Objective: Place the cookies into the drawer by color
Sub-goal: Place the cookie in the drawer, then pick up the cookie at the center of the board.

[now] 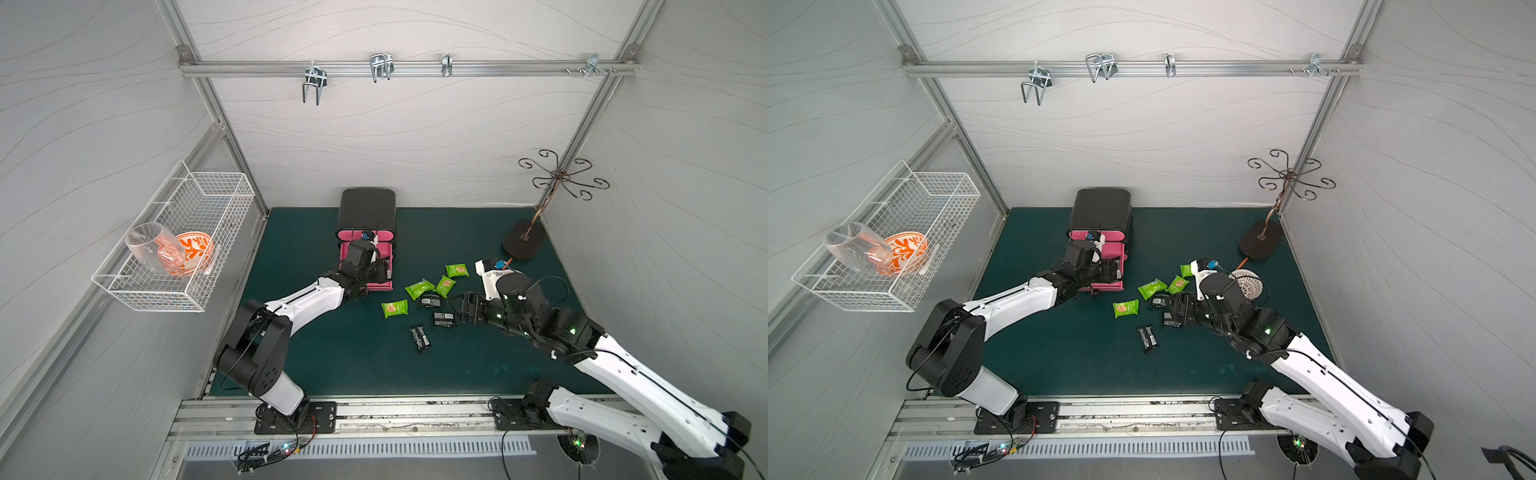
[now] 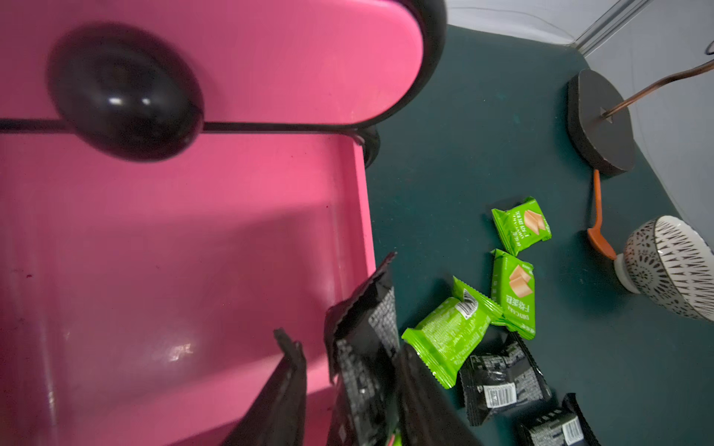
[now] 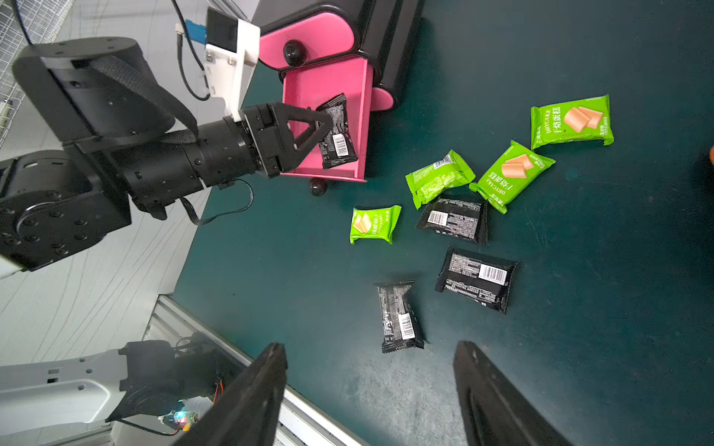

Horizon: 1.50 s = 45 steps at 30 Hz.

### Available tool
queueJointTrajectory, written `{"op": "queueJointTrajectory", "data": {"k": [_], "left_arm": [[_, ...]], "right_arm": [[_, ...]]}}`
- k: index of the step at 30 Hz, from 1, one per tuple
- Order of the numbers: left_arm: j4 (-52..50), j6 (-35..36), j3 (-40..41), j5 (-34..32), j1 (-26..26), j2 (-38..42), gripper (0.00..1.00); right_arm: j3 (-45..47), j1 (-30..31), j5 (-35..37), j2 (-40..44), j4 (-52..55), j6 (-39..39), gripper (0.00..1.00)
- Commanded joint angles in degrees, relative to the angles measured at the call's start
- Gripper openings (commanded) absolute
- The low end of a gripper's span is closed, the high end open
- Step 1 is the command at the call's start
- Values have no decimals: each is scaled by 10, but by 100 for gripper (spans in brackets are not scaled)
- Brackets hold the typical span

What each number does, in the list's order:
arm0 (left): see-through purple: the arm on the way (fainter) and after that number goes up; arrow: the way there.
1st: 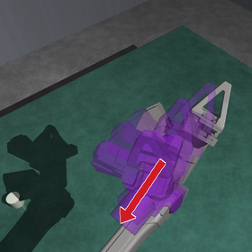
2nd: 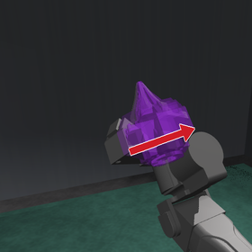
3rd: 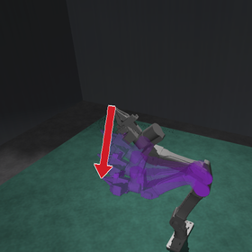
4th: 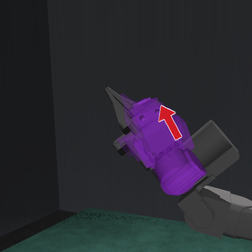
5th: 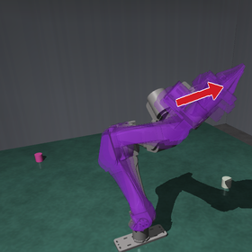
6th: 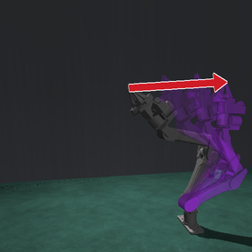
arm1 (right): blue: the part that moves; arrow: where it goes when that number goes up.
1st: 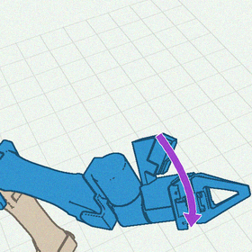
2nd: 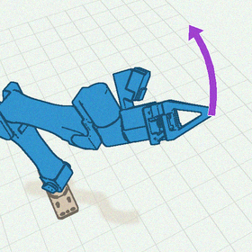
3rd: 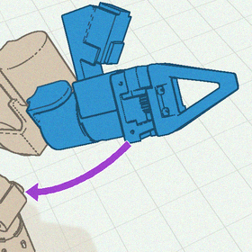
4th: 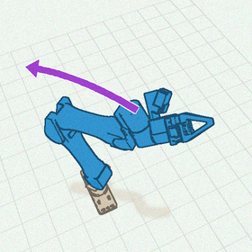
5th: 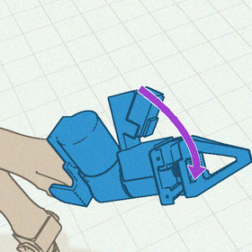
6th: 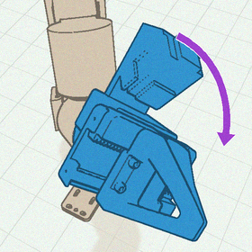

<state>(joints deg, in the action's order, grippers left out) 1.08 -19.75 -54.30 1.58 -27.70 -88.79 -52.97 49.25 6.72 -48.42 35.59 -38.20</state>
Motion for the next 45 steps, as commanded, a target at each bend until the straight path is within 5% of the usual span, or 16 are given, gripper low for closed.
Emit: {"op": "queueJointTrajectory", "data": {"k": [1, 9, 14, 19, 23, 25, 26, 28, 29, 33, 37, 42, 45], "left_arm": [[11, -23, 6, 17, -5, 65, 42], [-53, 17, 20, -95, -22, 116, 41], [-114, -9, -49, -28, 27, 30, 45], [-182, 10, -121, 24, 34, -26, 88], [-197, 21, -123, 10, 34, -21, 99], [-239, 26, -142, -8, 34, -33, 90], [-255, 27, -150, -15, 34, -38, 72], [-261, 21, -150, -19, 34, -43, 10], [-264, 21, -150, -19, 34, -47, 0], [-273, 18, -159, -17, 34, -56, 0], [-257, 14, -148, -16, 34, -34, 30], [-230, -26, -119, 12, 19, 45, 33], [-207, -55, -87, -6, -39, 106, 35]], "right_arm": [[-14, -1, 3, -1, 5, -5, 73], [-11, -1, -14, -17, -17, -10, 73], [-15, -1, -21, -26, -17, -8, 73], [-20, -1, -11, -10, 4, -6, 73], [-10, -1, 7, 8, 7, -11, 73], [-4, -1, 5, 10, -1, -15, 73], [-3, -1, 0, 7, -5, -15, 73], [-8, -1, -6, -4, -6, -15, 73], [-13, 0, -10, -11, -6, -15, 73], [-24, -1, -22, -30, -6, -11, 73], [-22, -1, -20, -29, -7, -10, 73], [-14, -1, -12, -19, -6, -11, 73], [-10, -1, -6, -16, -7, -11, 73]]}}
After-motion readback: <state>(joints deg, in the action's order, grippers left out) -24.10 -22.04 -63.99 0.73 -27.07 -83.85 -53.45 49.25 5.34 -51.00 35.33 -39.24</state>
